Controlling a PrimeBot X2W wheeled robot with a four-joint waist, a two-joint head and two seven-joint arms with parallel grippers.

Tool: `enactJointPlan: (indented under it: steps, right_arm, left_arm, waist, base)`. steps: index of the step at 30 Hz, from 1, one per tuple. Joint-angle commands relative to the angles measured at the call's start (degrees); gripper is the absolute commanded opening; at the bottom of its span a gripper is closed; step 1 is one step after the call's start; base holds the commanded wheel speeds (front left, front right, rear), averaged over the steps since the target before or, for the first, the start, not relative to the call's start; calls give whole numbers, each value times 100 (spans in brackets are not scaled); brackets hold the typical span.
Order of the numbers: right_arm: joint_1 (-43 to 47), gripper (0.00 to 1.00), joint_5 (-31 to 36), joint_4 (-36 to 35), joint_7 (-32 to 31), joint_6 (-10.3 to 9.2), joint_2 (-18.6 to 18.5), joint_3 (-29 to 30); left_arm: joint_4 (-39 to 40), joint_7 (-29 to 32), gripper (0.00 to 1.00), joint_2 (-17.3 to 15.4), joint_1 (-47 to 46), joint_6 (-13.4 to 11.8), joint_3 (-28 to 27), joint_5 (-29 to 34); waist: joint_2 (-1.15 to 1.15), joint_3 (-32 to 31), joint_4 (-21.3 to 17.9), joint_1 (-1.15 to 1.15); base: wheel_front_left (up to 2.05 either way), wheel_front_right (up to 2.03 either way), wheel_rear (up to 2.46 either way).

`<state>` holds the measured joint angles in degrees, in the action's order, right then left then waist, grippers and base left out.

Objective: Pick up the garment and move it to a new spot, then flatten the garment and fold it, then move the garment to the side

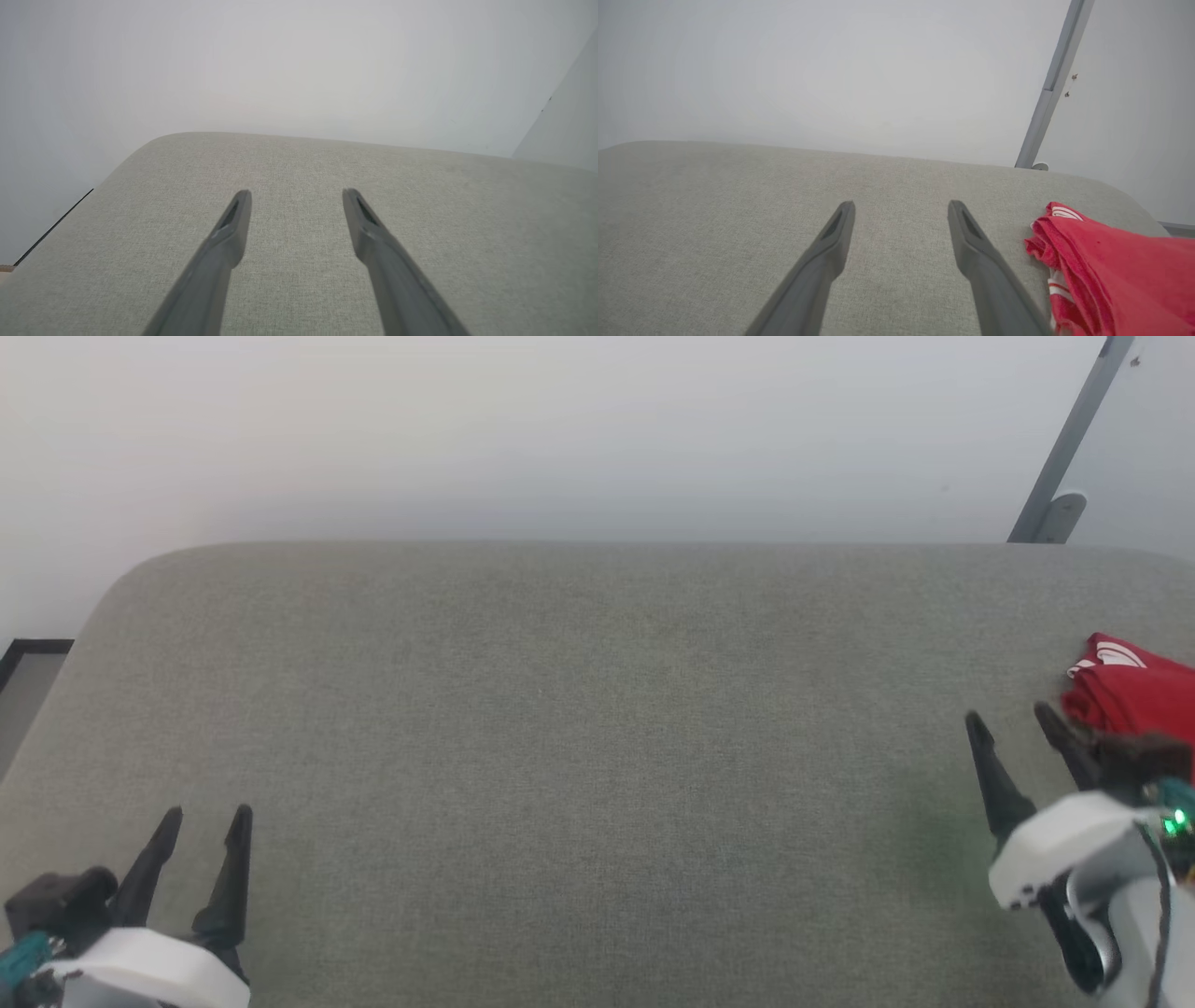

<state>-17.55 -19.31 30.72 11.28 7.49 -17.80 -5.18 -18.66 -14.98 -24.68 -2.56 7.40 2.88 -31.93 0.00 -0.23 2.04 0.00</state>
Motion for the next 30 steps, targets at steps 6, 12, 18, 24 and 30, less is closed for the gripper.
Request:
enactJointPlan:
  steps: [6, 12, 18, 24, 30]
  right_arm:
    - [629, 100, 85, -539, -19, 1, 218, 325]
    - [995, 100, 151, -1022, -179, 1, 395, 540]
    - [1216, 100, 233, -1380, -310, 1, 511, 657]
    - [1330, 100, 247, -1578, -396, 1, 588, 733]
    - [1384, 100, 246, -1692, -446, 1, 638, 772]
  left_arm:
    - [94, -24, 100, 50, 193, 7, -146, 82]
    - [126, -24, 100, 89, 207, 7, -177, 105]
    - [162, -24, 100, 118, 208, 7, -195, 106]
    - [203, -24, 100, 136, 236, 7, -195, 91]
    - [242, -24, 100, 148, 227, 7, -171, 64]
  waist:
    - [0, -35, -12, 0]
    - [0, -35, -32, 0]
    - [0, -45, -66, 0]
    - [0, -47, -85, 0]
    - [0, -46, -91, 0]
  base:
    - [0, 0, 0]
    - [0, 0, 0]
    - [0, 0, 0]
    - [0, 0, 0]
    - [0, 0, 0]
